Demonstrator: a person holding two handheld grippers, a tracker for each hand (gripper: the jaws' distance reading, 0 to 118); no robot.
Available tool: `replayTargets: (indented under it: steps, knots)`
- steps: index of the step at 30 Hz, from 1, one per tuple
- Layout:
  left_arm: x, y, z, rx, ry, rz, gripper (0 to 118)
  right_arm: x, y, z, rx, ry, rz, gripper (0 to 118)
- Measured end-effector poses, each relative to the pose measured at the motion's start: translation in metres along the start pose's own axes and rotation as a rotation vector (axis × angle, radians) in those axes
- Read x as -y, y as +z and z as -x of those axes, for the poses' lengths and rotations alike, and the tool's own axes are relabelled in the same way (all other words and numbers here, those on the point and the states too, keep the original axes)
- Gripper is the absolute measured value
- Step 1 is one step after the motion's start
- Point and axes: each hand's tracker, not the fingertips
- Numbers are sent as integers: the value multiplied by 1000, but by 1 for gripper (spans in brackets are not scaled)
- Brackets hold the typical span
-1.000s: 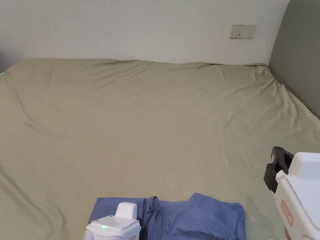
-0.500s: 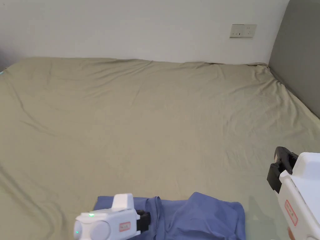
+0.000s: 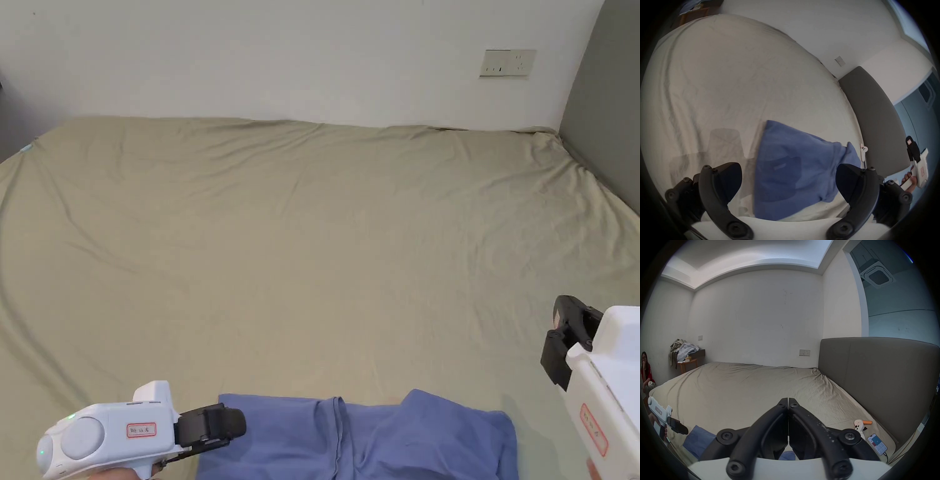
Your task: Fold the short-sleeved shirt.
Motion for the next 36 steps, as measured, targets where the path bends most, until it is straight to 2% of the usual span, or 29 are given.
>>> replayTargets:
  steps: [3, 4, 7, 9, 10, 11, 14, 20, 28, 32, 36]
  knots:
    - [1, -14, 13, 28, 26, 26, 105, 1, -1, 0, 8, 15, 10, 3]
    - [1, -18, 14, 35, 30, 30, 105, 2, -2, -1, 18, 24, 16, 3]
    - [8, -29, 6, 15, 9, -35, 58, 4, -4, -3, 32, 26, 23, 3]
    - [9, -33, 0, -16, -32, -35, 40, 5, -5, -4, 37, 16, 29, 3]
    - [9, -33, -1, -20, -45, -43, 22, 5, -5, -5, 42, 13, 30, 3]
    - [11, -31, -3, -5, -43, -45, 14, 5, -6, -5, 44, 10, 30, 3]
    - [11, -26, -8, -1, -46, -48, 9, 3, -5, -5, 47, 5, 25, 3]
    - [4, 17, -11, -9, -83, -104, 6, -3, -5, 0, 37, 7, 10, 3]
    - [-9, 97, 16, -273, -101, -222, 6, -4, -6, 9, -3, 4, -6, 3]
    - [-5, 108, -10, -296, -116, -229, 6, -3, -6, 12, -22, -1, -6, 3]
    - [-4, 94, -62, -297, -216, -216, 6, -3, -5, 13, -33, 0, -9, 3]
